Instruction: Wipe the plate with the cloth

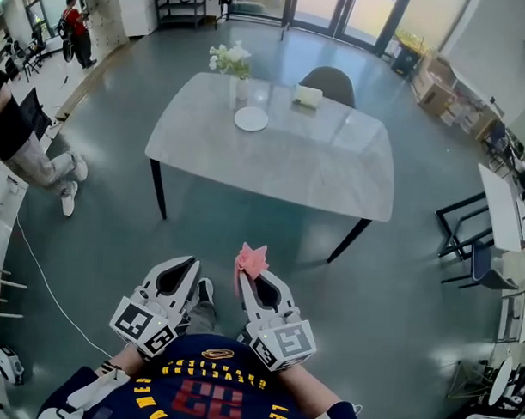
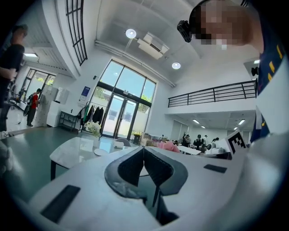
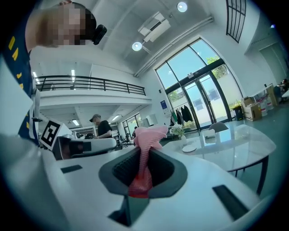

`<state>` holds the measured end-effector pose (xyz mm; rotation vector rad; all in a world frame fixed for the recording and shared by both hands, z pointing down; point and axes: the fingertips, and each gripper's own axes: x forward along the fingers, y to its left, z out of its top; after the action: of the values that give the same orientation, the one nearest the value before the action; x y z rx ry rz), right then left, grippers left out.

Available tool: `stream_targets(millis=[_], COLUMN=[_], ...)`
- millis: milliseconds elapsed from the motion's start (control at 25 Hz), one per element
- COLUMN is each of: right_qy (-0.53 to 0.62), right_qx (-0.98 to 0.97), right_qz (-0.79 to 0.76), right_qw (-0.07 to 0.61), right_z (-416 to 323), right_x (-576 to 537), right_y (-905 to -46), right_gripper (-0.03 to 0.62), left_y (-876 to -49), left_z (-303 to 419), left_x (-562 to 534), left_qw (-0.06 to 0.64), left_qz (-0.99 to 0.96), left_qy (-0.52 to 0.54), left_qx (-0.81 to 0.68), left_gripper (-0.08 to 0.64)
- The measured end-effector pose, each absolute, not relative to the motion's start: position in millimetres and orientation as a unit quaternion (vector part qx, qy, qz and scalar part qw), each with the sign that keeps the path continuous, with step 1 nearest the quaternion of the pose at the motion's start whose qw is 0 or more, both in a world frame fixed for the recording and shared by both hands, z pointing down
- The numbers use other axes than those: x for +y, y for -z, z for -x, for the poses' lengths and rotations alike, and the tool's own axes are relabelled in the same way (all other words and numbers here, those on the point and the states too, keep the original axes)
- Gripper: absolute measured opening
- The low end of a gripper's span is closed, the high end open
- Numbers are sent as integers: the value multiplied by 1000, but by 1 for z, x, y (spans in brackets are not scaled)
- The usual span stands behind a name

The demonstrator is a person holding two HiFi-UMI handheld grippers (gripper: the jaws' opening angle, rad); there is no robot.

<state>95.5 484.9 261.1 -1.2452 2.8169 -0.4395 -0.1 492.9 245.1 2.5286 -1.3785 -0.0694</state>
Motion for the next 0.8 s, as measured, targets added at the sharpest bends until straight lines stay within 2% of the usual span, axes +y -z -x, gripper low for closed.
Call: stream_targets(millis=[280,800], right_qy=[139,151], right_qx=[892,878], right_qz=[430,453], right_qw=[3,-39], right_z=[-45,14], right_x=[405,316], right_y=[-257,-268], right_gripper=[41,41], left_y=[-228,-252], left_z=[54,120], left_x=[397,295], left_qw=[120,165], left_qz=[-887,-889], left_qy=[48,59], left_qx=[-443,-423], left_gripper=[3,3])
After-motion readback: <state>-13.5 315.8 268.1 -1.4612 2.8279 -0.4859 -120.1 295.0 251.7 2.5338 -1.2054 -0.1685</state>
